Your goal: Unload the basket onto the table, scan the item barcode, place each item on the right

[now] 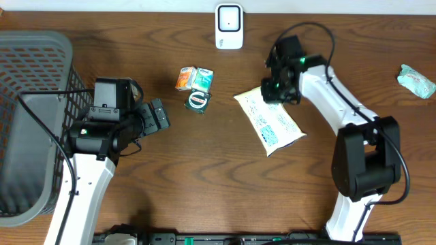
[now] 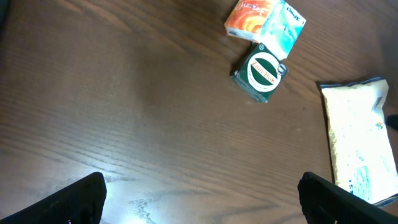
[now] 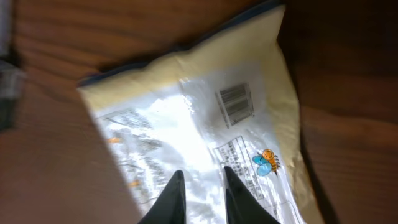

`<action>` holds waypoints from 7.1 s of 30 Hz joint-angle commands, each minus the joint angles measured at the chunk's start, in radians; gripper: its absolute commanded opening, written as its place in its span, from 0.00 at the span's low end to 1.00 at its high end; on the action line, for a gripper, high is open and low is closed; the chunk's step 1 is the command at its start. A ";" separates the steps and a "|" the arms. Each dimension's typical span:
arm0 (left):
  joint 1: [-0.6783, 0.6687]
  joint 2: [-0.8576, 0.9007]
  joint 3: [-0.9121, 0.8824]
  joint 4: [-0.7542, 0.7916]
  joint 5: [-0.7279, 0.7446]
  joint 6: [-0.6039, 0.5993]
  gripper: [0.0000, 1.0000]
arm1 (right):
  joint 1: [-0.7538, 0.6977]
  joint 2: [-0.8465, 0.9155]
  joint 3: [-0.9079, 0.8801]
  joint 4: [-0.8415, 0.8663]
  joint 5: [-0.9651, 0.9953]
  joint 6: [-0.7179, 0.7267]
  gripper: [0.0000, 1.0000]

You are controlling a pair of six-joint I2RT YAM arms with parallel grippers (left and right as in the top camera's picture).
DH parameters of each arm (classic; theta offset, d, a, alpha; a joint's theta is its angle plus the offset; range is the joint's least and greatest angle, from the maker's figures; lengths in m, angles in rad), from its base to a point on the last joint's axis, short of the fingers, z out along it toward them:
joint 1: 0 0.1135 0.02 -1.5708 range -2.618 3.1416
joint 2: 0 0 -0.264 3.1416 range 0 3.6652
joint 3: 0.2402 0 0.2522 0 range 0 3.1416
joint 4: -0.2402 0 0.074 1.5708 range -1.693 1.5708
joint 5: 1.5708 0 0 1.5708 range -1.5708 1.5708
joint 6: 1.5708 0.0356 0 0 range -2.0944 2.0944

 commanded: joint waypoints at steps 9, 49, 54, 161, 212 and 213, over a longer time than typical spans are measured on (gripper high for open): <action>0.006 0.002 0.009 -0.003 -0.013 0.003 0.98 | 0.056 -0.031 0.057 0.071 -0.009 -0.001 0.21; 0.006 0.002 0.009 -0.003 -0.013 0.003 0.98 | 0.090 -0.058 -0.064 -0.213 0.103 -0.080 0.31; 0.006 0.002 0.009 -0.003 -0.013 0.003 0.98 | 0.089 -0.058 -0.219 -0.084 0.104 -0.079 0.29; 0.006 0.002 0.009 -0.003 -0.013 0.003 0.98 | -0.371 -0.105 -0.084 -0.179 -0.332 -0.254 0.47; 0.006 0.002 0.009 -0.003 -0.013 0.003 0.97 | 0.034 -0.105 -0.272 -0.033 0.412 0.098 0.01; 0.006 0.002 0.009 -0.003 -0.013 0.003 0.98 | 0.021 -0.105 -0.252 -0.052 0.439 0.101 0.01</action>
